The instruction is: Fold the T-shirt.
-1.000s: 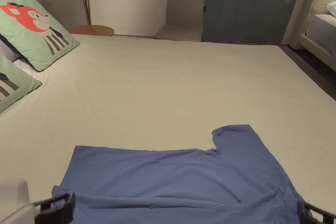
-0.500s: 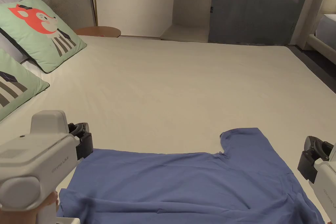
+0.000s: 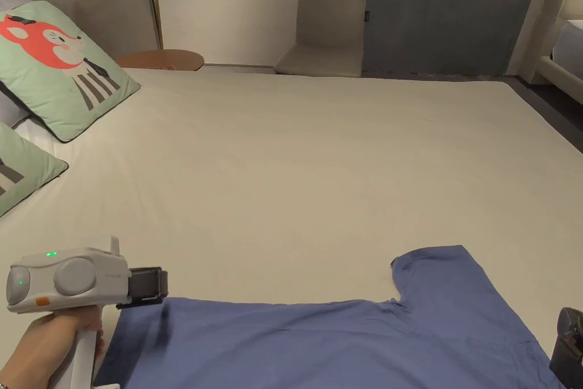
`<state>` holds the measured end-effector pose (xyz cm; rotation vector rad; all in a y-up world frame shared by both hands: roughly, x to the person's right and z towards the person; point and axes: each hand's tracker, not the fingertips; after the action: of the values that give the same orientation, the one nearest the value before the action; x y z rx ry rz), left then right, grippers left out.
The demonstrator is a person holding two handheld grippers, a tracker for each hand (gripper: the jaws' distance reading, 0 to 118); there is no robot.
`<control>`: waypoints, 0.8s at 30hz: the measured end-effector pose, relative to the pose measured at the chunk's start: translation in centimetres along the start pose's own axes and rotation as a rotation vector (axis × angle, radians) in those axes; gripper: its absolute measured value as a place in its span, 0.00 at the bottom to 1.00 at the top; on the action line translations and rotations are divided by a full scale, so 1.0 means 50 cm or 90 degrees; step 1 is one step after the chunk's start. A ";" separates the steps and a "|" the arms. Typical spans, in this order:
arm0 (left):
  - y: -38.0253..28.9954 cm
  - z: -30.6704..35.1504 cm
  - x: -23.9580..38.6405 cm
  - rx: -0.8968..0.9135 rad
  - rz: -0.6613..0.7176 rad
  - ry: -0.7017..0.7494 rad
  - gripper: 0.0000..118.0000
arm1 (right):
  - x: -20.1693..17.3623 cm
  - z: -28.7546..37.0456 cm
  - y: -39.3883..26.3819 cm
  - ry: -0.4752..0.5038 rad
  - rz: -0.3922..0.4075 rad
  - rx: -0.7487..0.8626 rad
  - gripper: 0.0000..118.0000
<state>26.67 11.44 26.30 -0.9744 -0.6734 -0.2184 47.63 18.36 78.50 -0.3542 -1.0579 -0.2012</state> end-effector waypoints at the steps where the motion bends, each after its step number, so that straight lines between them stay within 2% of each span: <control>1: -0.004 -0.015 -0.001 -0.010 0.001 -0.004 0.84 | 0.002 -0.008 -0.003 -0.005 0.001 -0.007 0.01; 2: -0.009 -0.029 -0.001 -0.016 0.007 0.000 0.78 | 0.002 -0.014 -0.006 -0.008 0.002 -0.015 0.01; 3: -0.013 -0.035 0.001 -0.026 0.006 0.000 0.66 | 0.004 -0.022 -0.009 -0.010 0.000 -0.023 0.01; 4: -0.019 -0.040 0.006 -0.023 0.003 0.004 0.47 | 0.005 -0.030 -0.010 -0.010 -0.002 -0.032 0.01; 5: -0.025 -0.045 0.011 -0.023 -0.001 0.011 0.39 | 0.006 -0.038 -0.012 -0.010 -0.002 -0.038 0.01; 7: -0.032 -0.040 0.020 -0.011 -0.018 0.041 0.34 | 0.006 -0.053 -0.012 -0.008 -0.004 -0.051 0.02; 9: -0.037 -0.025 0.030 0.000 -0.035 0.026 0.30 | 0.014 -0.082 -0.006 0.002 -0.027 -0.085 0.04; 10: -0.039 -0.019 0.035 0.007 -0.037 0.025 0.08 | 0.018 -0.101 0.000 0.000 -0.028 -0.108 0.22; 11: -0.038 -0.006 0.034 0.013 -0.033 0.018 0.03 | 0.020 -0.124 0.005 -0.002 -0.026 -0.122 0.50; 12: -0.039 0.003 0.037 0.021 -0.032 0.009 0.03 | 0.021 -0.153 0.010 0.001 -0.019 -0.139 0.76; 13: -0.041 0.011 0.041 0.028 -0.036 -0.005 0.03 | 0.021 -0.180 0.015 0.006 0.000 -0.173 0.96; 16: -0.045 0.038 0.047 0.043 -0.048 -0.010 0.03 | 0.023 -0.279 0.019 0.035 0.026 -0.308 0.93; 18: -0.048 0.053 0.049 0.048 -0.043 -0.022 0.03 | 0.026 -0.343 0.001 0.036 0.023 -0.355 0.93; 20: -0.048 0.064 0.046 0.050 -0.037 -0.032 0.03 | 0.028 -0.389 -0.011 0.009 0.024 -0.410 0.82; 22: -0.050 0.074 0.047 0.053 -0.041 -0.030 0.03 | 0.028 -0.417 -0.021 0.005 0.027 -0.445 0.67; 24: -0.048 0.082 0.043 0.054 -0.042 -0.030 0.03 | 0.027 -0.420 -0.022 0.020 0.035 -0.447 0.64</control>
<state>25.46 13.72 30.83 -0.8786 -0.7532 -0.2230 64.98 9.42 70.61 -1.0073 -0.9199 -0.5291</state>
